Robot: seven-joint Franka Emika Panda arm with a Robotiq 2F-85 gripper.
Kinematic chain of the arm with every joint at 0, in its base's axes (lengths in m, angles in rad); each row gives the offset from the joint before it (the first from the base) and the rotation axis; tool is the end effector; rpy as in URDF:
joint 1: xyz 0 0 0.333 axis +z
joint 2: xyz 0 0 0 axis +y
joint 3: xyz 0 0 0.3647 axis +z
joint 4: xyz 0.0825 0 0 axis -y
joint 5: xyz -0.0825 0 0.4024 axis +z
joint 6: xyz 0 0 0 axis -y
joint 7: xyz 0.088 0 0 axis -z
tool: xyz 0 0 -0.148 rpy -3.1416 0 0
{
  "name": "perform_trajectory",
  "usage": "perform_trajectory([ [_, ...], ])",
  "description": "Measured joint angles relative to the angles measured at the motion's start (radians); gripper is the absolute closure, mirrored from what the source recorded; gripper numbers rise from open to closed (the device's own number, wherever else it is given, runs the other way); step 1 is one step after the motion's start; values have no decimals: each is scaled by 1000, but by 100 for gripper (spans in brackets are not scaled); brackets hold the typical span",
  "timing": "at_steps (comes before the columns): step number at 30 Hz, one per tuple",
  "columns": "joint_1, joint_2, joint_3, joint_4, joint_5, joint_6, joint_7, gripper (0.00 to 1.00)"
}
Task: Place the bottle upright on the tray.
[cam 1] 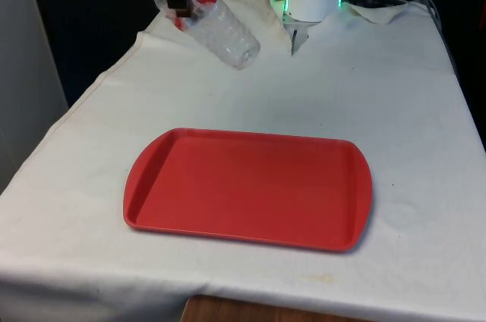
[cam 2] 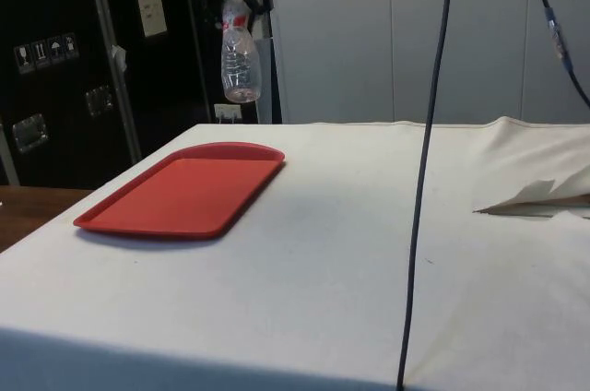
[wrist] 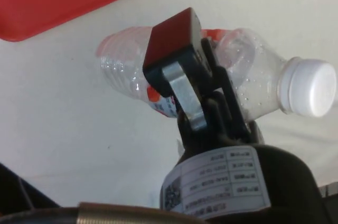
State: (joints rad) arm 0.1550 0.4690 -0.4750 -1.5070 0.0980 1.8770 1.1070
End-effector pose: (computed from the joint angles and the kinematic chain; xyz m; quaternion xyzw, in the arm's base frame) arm 0.6918 -0.1662 0.4112 0.7570 -0.6504 0.0006 0.0628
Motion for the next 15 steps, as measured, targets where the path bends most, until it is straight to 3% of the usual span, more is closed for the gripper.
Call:
perform_trajectory([
  [15, 8, 12, 30, 5, -91, 56, 92, 100],
])
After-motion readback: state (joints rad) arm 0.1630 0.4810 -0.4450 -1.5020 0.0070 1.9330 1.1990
